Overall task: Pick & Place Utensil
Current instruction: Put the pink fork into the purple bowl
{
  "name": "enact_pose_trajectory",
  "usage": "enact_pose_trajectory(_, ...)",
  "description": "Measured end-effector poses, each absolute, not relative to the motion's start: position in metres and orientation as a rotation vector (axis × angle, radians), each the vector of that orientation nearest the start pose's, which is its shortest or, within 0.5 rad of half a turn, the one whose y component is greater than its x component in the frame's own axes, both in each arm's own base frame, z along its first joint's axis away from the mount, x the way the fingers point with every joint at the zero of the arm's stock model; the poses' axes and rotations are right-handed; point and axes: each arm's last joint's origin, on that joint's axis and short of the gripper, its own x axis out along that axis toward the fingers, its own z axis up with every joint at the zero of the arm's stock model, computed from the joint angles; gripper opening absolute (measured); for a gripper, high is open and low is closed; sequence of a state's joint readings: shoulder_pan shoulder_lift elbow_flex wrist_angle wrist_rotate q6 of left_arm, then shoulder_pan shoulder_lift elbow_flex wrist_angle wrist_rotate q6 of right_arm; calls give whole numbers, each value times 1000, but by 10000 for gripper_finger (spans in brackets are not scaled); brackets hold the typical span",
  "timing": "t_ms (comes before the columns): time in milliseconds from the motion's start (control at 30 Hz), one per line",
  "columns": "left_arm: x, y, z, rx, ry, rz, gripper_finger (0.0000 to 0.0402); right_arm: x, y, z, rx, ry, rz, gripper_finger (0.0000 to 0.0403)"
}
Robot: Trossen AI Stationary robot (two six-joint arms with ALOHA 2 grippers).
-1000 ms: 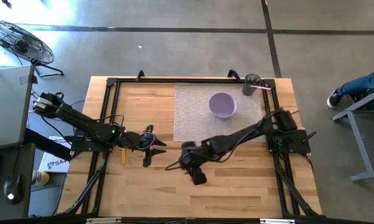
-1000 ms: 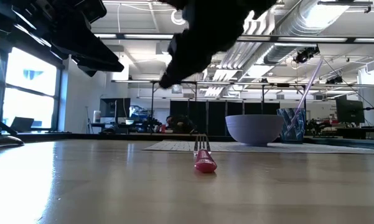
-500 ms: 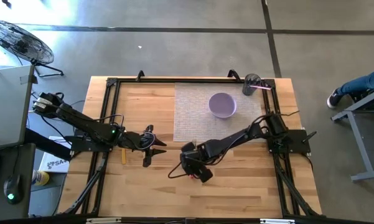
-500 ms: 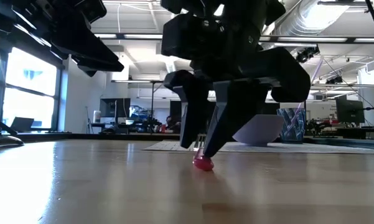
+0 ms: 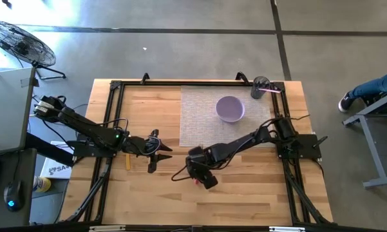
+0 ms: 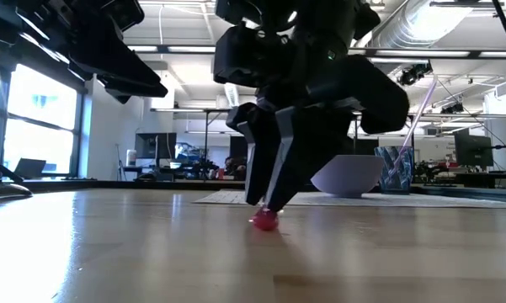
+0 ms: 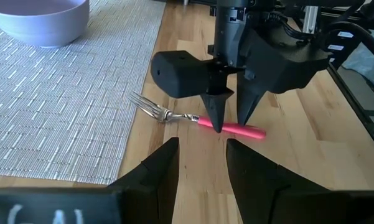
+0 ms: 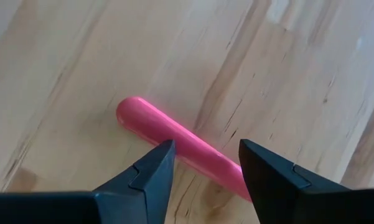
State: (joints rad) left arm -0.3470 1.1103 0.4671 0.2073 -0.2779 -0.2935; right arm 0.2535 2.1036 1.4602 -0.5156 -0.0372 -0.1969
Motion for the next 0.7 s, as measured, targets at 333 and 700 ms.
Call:
enact_pose_trajectory(333,211,-68,201,-155,420,-7,129,416,108,152,-349,1106,397,209)
enact_pose_trajectory(700,211,-68,201,-155,421,-7,129,413,96,149,-321,1151,436,240)
